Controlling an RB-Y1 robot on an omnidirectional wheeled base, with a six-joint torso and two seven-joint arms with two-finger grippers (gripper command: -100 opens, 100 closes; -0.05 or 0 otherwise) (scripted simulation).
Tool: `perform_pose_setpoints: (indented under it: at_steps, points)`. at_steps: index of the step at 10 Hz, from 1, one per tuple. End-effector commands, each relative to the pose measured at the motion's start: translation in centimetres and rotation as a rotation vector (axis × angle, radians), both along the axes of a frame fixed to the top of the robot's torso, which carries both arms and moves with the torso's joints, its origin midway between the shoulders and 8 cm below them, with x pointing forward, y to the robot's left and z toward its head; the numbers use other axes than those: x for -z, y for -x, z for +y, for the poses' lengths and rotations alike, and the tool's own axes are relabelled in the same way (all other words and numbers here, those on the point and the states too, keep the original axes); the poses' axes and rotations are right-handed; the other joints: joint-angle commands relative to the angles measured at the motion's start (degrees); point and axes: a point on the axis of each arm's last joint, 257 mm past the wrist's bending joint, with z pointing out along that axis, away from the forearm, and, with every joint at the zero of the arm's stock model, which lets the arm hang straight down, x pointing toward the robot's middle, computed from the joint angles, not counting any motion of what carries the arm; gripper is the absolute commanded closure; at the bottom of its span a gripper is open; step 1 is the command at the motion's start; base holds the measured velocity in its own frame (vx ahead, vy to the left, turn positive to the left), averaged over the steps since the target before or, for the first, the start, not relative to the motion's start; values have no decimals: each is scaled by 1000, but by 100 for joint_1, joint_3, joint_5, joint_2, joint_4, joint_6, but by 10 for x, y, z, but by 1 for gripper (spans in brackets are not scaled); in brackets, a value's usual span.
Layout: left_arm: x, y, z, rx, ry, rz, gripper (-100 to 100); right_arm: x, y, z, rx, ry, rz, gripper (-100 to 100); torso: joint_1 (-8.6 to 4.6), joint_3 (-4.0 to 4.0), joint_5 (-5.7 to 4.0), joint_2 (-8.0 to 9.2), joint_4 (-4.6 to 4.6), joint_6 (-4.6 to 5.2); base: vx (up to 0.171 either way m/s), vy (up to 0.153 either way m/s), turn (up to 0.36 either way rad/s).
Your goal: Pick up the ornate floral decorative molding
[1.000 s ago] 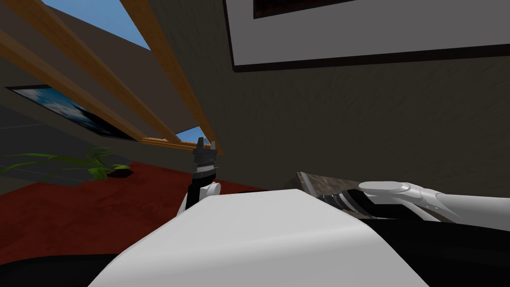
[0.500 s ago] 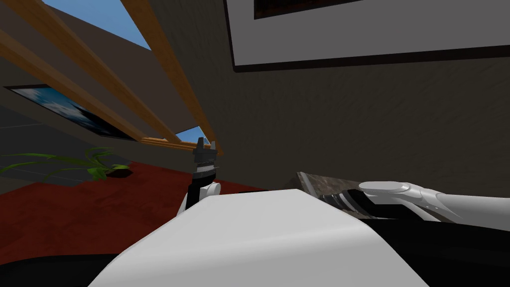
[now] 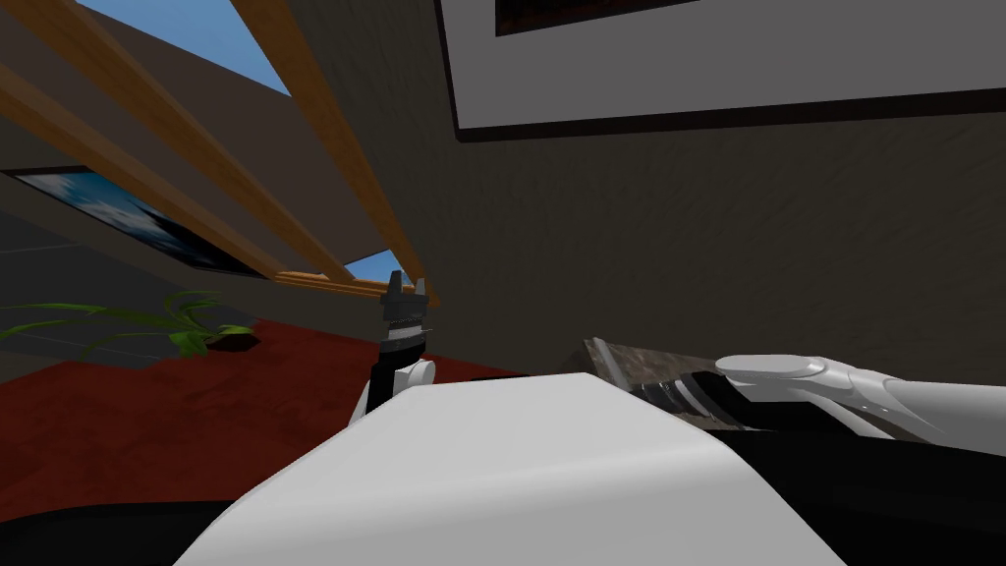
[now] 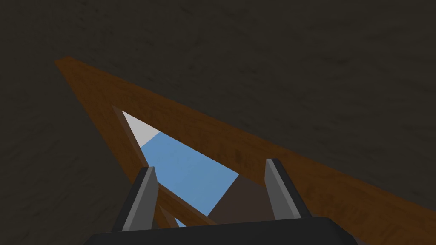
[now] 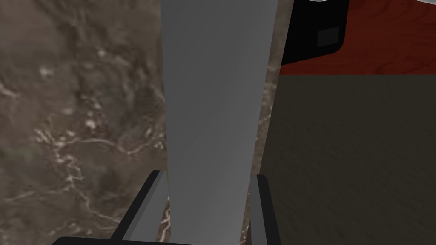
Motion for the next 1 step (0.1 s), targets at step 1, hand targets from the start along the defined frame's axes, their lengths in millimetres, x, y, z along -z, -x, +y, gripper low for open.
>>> perform_pose_setpoints:
  at_steps: [1]
  points:
    - [0, 0, 0, 0, 0, 0, 0, 0, 0, 0, 0, 0, 0, 0, 0, 0, 0, 0, 0, 0, 0, 0, 0]
